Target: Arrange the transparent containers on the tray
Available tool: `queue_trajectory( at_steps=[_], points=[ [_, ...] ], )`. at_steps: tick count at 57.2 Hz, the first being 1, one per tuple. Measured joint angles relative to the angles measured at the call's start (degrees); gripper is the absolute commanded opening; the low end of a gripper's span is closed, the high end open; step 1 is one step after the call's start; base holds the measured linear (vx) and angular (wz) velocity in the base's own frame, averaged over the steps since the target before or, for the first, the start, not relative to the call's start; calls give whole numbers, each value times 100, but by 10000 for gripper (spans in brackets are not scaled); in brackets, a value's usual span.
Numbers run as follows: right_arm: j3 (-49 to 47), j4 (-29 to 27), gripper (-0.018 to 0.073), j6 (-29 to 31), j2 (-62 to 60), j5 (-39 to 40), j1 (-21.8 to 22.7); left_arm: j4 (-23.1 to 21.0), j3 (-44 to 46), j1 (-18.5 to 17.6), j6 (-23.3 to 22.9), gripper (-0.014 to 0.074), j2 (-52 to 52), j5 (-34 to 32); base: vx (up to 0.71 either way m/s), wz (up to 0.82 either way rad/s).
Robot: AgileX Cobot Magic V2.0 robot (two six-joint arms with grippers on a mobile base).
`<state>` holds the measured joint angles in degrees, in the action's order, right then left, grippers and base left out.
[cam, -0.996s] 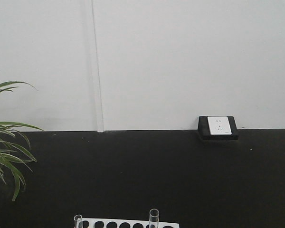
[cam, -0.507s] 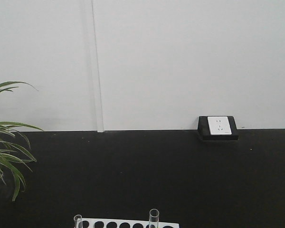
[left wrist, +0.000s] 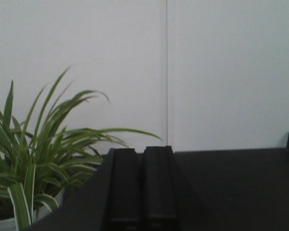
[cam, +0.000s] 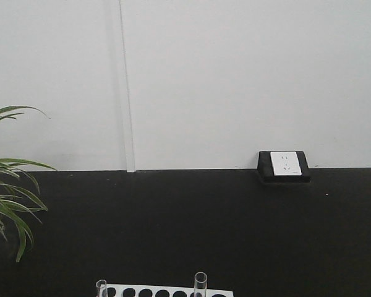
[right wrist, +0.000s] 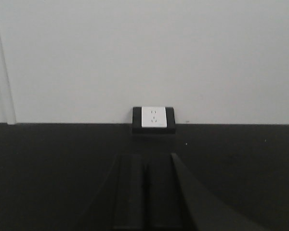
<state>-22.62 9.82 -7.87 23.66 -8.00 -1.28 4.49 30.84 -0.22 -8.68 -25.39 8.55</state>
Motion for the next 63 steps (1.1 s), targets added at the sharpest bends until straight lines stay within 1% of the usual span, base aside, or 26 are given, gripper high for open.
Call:
queue_trajectory(
  at_steps=[8, 15, 23, 31, 36, 41, 48, 57, 63],
  points=[
    [0, 0, 47, 0, 381, -5, 0, -6, 0, 0, 0, 20, -563, 49, 0, 0],
    [0, -90, 115, 0, 662, -5, 0, -18, 0, 0, -5, 68, -1114, -151, 0, 0],
    [0, -275, 211, 0, 904, -5, 0, -18, 0, 0, 0, 191, -1769, -379, 0, 0],
    [0, -362, 321, 0, 1018, -5, 0, -18, 0, 0, 0, 340, -2278, -448, 0, 0],
    [0, -361, 361, 0, 1018, -11, 0, -18, 0, 0, -11, 398, -2559, -573, 0, 0],
    [0, -361, 378, 0, 1018, -11, 0, -18, 0, 0, -53, 418, -2811, -801, 0, 0],
    [0, -363, 378, 0, 1018, -11, 0, -19, 0, 0, -149, 419, -3215, -1233, 0, 0],
    [0, -363, 378, 0, 1018, -11, 0, -19, 0, 0, -155, 418, -3621, -1437, 0, 0],
    [0, -363, 378, 0, 1018, -22, 0, 80, 0, -59, -161, 417, -3870, -1694, 0, 0]
  ],
)
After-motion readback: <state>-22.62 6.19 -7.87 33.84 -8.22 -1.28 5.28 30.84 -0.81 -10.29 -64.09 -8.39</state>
